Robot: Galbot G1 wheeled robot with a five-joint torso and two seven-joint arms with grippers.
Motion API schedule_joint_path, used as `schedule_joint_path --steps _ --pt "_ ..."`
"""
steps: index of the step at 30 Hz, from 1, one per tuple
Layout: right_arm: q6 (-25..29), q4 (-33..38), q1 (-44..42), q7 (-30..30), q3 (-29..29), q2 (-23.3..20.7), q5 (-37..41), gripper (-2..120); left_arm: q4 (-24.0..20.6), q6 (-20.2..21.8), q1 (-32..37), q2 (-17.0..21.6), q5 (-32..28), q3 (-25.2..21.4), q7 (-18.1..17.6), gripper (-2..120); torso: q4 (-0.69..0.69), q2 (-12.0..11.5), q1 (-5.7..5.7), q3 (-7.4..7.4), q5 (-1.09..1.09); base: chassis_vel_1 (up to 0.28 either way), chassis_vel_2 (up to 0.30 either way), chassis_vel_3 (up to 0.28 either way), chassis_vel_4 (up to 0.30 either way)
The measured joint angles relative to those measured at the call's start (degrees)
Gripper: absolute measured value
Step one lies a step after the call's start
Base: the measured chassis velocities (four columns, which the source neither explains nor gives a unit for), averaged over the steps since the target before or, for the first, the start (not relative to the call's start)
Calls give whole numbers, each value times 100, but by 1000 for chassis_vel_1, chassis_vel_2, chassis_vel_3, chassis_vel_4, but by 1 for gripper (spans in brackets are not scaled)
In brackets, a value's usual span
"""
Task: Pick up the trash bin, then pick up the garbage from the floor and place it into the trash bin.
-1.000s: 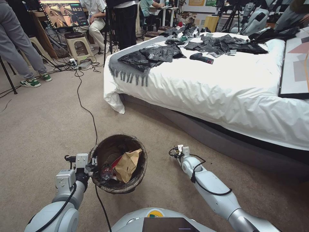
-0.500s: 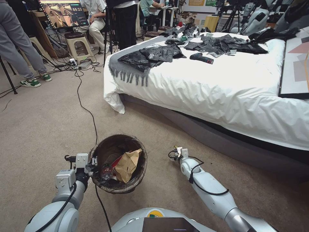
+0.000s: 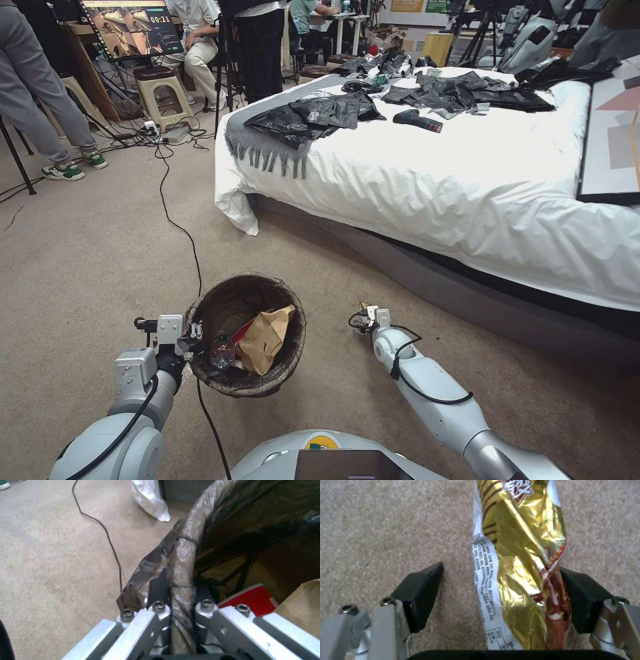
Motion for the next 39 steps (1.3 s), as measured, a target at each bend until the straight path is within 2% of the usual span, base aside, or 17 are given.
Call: schedule_joint_path --steps 13,16,19,22,28,32,35,36,38,39 --pt "97 -286 32 -41 100 77 19 75 0 16 -23 45 -76 -44 -22 2 1 1 -1 -1 -1 0 0 0 0" --pt "106 -268 14 -43 100 71 16 70 0 16 -33 36 -73 -32 -23 2 1 1 -1 -1 0 0 0 0 0" --pt "106 -230 4 -40 83 40 5 60 0 16 -34 24 -60 -26 -25 2 2 1 0 0 1 0 0 0 0" --pt "106 -215 -1 -37 78 30 0 57 0 16 -32 23 -57 -27 -25 2 1 1 0 0 1 0 0 0 0" --pt "89 -29 -58 -10 34 -65 -15 37 0 16 -24 -19 -22 -14 -25 2 0 0 0 1 2 0 0 0 0" --pt "69 29 -74 -7 30 -106 -14 28 0 16 -26 -34 -3 -4 -24 2 -1 0 0 1 2 0 0 0 0" --pt "50 159 -120 6 35 -190 -11 11 0 16 -24 -47 16 1 -21 2 -2 0 0 1 0 0 0 0 0" --pt "50 159 -120 6 35 -190 -11 11 0 16 -24 -47 16 1 -21 2 -2 0 0 1 0 0 0 0 0" --pt "60 268 -153 9 51 -237 -51 0 0 15 -13 -48 20 -1 -20 2 -2 0 0 1 1 0 0 0 0" --pt "60 268 -153 9 51 -237 -51 0 0 15 -13 -48 20 -1 -20 2 -2 0 0 1 1 0 0 0 0"
